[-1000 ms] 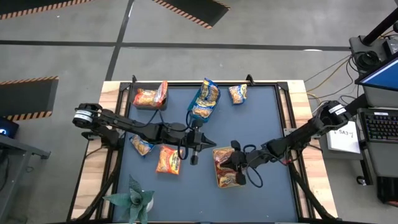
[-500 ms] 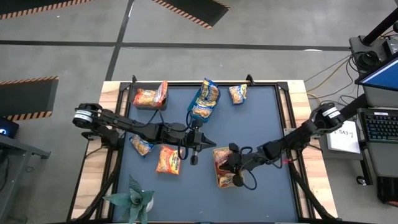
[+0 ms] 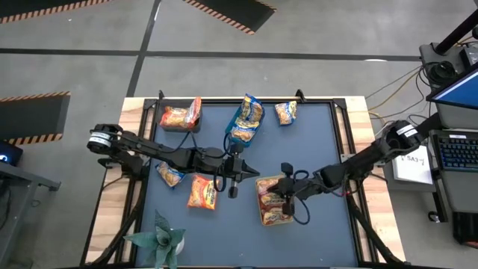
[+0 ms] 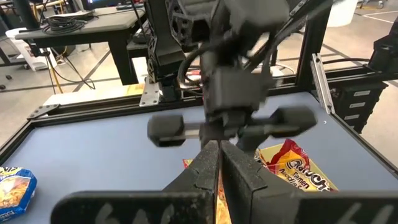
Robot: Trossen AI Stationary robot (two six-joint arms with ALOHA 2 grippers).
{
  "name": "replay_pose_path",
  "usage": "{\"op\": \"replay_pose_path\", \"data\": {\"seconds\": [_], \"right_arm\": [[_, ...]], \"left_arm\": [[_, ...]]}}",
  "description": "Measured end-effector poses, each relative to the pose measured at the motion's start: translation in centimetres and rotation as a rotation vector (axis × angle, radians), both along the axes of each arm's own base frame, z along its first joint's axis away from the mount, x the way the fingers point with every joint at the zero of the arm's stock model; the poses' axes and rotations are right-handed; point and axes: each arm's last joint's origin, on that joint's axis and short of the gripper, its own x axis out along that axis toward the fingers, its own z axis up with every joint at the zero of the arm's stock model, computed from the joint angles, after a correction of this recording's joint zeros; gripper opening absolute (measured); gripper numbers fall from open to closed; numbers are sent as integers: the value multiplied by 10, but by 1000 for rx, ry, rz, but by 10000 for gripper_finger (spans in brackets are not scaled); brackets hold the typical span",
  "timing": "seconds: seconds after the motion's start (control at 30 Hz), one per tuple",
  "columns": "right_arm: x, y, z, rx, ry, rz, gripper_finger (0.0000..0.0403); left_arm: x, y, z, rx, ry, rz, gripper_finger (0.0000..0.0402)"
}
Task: Sort Maruchan noodles
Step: Put the red noodle pack into the yellow bin, then put the blue noodle pack into the blue bin
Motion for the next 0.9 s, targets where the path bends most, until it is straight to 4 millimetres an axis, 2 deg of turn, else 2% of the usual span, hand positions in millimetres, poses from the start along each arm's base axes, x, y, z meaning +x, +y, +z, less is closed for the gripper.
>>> {"op": "replay_pose_path", "data": {"seconds": [0.13, 0.23, 0.4, 0.53, 0.73, 0.9], "right_arm": [[1, 1, -15, 31, 33, -38, 8], [2, 1, -17, 41, 40, -45, 9], [-2, -1, -6, 10, 23, -11, 9], [-5, -5, 14, -19, -46, -37, 8], [-12, -32, 32, 30, -79, -250, 9], [-17, -65, 33, 141, -27, -464, 9]], "left_arm": [[0, 0, 0, 0, 2, 0, 0], [0, 0, 0, 1, 4, 0, 0], [-2, 0, 2, 3, 3, -1, 0], [-8, 1, 12, 18, -2, -4, 0], [-24, 4, 28, 51, 21, 15, 0], [-38, 8, 32, 78, 107, 56, 0]]}}
